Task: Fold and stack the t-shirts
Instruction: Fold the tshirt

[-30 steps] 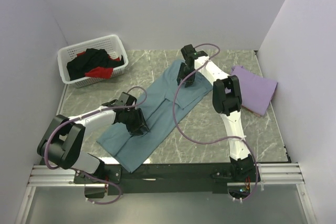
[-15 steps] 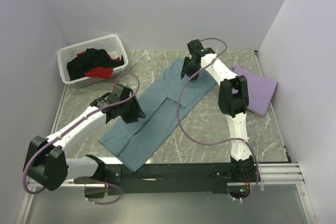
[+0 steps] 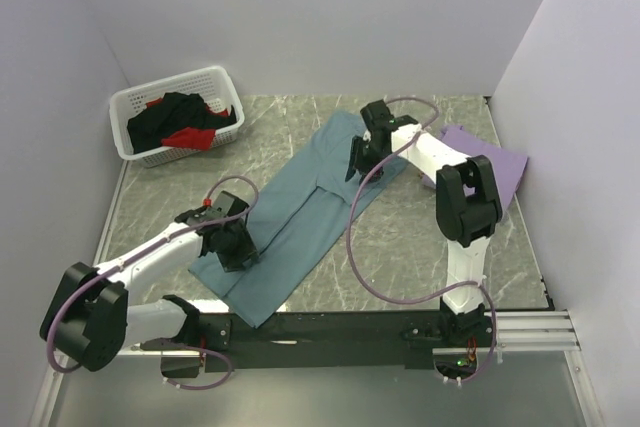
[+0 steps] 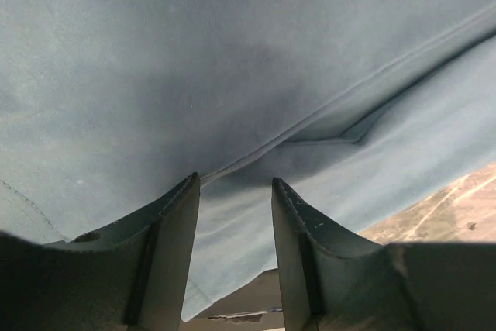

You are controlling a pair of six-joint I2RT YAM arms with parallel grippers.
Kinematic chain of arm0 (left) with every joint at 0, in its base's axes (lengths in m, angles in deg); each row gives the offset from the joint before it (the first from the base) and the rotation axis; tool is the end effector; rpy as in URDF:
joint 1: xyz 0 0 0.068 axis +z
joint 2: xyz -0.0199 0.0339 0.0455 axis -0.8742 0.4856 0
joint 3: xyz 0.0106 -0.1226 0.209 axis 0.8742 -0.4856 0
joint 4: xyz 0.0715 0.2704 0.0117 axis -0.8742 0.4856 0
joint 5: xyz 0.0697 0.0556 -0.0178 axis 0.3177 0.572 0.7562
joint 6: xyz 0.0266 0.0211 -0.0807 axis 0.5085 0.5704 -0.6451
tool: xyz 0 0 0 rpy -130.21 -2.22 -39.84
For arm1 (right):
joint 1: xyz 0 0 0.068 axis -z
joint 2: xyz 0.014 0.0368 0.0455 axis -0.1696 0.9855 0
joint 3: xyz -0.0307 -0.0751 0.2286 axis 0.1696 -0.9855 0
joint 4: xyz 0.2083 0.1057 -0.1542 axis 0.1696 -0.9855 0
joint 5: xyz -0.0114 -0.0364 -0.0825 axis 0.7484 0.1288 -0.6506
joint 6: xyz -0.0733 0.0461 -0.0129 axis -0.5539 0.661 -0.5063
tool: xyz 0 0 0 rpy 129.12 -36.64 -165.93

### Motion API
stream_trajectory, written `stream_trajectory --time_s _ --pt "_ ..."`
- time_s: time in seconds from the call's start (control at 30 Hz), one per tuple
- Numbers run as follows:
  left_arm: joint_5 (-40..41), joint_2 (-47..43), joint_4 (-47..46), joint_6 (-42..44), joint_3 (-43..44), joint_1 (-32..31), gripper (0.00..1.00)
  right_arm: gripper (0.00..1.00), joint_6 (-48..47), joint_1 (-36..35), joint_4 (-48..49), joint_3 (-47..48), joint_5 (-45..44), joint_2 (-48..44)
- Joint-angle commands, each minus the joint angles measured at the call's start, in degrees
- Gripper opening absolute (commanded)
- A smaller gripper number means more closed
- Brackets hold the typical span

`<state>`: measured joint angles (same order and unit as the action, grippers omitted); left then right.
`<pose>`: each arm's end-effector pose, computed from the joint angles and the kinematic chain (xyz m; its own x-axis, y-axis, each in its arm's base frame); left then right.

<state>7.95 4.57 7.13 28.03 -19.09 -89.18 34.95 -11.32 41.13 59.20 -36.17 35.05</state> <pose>0.2065 -0.1135 0.0880 -0.8617 -0.4848 -0.1497 -0.4338 0.8570 -0.2782 0.4098 0.1753 0.1398 -0.9509 0.1538 -0.2687 0.0449 0.9273 0.3716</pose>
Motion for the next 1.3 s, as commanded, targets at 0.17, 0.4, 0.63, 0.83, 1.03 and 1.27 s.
stream_trajectory --time_s 0.17,0.4,0.63,0.83,1.03,1.27 --pt "-0.9 -3.5 -4.1 -0.7 -3.3 -0.1 0.46 0.50 1.8 -1.3 3.6 -3.7 1.9 4.2" --pt "-9.9 -0.2 -8.4 0.3 -4.4 -0.2 0.45 0.49 2.0 -1.0 0.7 -0.5 -2.4 10.2" --pt "-15.0 4.7 -11.6 0.4 -2.6 -2.8 0.45 0.50 2.1 1.2 -2.2 6.9 -3.6 16.2" --pt "-17.6 10.4 -15.5 -2.8 1.7 -6.1 0.45 0.50 0.6 4.2 -5.3 15.4 -4.4 20.7" --pt "-18.6 19.5 -18.7 -4.7 8.9 -12.3 0.44 0.50 -2.6 5.5 -11.7 29.9 -5.2 27.6" --pt "-18.9 30.6 -18.4 -4.4 21.6 -18.9 0.44 0.51 -3.1 6.1 -12.8 35.6 -4.8 31.6"
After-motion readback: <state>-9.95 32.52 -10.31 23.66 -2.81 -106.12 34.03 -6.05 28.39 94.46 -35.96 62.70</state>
